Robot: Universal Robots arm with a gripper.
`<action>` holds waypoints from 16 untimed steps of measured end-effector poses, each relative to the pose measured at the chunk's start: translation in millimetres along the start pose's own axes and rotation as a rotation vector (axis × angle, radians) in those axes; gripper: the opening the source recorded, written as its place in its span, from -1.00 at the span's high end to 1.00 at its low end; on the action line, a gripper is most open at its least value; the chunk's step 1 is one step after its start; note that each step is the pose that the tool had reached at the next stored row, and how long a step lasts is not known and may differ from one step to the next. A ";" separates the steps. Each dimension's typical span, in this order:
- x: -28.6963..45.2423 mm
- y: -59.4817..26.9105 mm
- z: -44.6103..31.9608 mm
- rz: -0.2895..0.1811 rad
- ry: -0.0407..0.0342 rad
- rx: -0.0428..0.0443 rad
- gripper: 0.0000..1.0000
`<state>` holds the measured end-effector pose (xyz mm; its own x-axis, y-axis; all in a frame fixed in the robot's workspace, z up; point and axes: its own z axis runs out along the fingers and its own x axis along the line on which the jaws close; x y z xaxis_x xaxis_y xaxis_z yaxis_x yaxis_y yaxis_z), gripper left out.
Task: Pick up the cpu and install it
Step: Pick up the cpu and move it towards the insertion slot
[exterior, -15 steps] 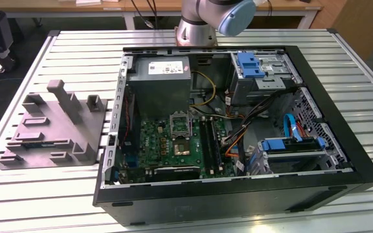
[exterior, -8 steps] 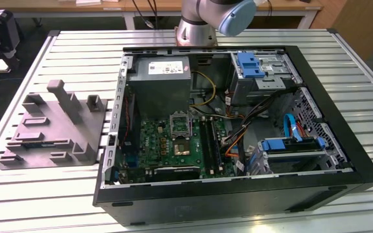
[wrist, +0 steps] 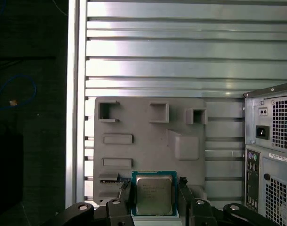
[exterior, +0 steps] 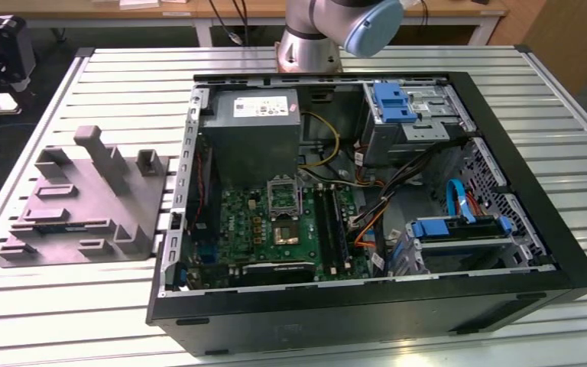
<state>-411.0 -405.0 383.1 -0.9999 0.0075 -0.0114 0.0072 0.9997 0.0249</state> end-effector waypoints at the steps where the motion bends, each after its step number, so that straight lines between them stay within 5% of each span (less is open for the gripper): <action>1: -0.5 0.0 0.1 0.000 -0.0001 -0.0001 0.06; 16: -6.4 0.1 0.1 0.000 -0.0001 -0.0001 0.06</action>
<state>-404.6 -405.0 383.0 -0.9999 0.0076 -0.0115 0.0073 0.9997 0.0250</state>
